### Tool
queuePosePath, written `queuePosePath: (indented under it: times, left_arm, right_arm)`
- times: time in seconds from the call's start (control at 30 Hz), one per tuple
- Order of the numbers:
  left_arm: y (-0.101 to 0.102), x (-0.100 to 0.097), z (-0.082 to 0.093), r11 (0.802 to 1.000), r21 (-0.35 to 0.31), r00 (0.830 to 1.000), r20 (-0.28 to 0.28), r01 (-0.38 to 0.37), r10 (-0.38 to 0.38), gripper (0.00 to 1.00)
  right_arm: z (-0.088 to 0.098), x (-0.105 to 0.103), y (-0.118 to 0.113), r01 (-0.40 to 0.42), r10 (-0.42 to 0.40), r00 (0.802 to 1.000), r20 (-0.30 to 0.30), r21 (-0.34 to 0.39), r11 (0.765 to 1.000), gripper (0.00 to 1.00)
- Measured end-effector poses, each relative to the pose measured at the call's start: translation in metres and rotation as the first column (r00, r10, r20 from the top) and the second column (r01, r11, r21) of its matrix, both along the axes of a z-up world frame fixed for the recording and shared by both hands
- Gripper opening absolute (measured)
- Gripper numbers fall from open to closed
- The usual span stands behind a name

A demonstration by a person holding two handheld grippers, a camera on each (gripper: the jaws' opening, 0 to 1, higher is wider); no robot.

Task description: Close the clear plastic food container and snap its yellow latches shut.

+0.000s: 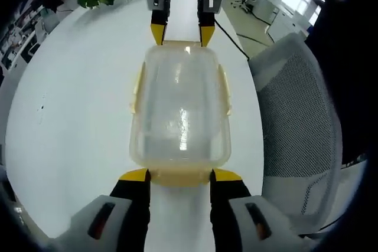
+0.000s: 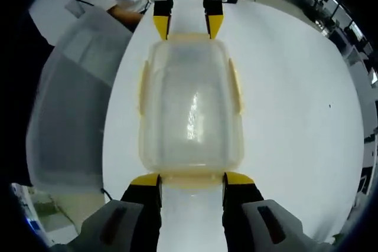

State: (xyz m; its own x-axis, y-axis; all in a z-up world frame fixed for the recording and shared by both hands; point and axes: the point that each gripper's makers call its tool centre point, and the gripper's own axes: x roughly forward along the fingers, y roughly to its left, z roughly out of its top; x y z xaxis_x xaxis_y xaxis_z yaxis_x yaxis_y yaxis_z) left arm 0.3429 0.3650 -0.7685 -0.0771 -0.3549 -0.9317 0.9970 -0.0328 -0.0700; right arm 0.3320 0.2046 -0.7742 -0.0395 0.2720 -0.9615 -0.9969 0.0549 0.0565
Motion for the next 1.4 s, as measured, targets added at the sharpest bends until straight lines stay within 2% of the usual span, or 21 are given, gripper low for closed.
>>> queuePosePath:
  times: [0.67,0.9,0.97,1.17,1.23,1.4]
  left_arm:
    - [-0.029,0.002,-0.005,1.0,0.018,1.0,-0.003,-0.011,0.011,0.38]
    - [-0.032,0.001,-0.002,1.0,0.026,1.0,0.017,-0.01,0.009,0.38]
    - [-0.034,0.002,-0.003,1.0,0.022,1.0,0.024,-0.012,0.011,0.38]
    - [-0.035,0.002,-0.008,0.998,0.059,0.999,0.034,0.009,-0.011,0.38]
    - [-0.034,0.0,-0.008,0.998,0.061,1.0,0.02,0.004,-0.005,0.38]
    - [-0.035,0.001,-0.011,0.999,0.053,1.0,0.029,-0.002,0.001,0.38]
  right_arm:
    - [-0.005,0.004,-0.029,-0.016,0.016,1.0,0.018,0.009,1.0,0.39]
    - [-0.002,0.002,-0.033,-0.016,0.015,0.998,0.054,0.023,1.0,0.39]
    - [-0.005,0.006,-0.035,-0.023,0.022,0.996,0.087,0.007,1.0,0.39]
    - [-0.009,0.002,-0.034,-0.007,0.007,0.997,0.074,0.003,1.0,0.39]
    - [-0.008,0.001,-0.034,-0.013,0.012,0.997,0.071,0.003,1.0,0.39]
    - [-0.012,0.002,-0.035,-0.012,0.011,0.997,0.07,0.006,1.0,0.39]
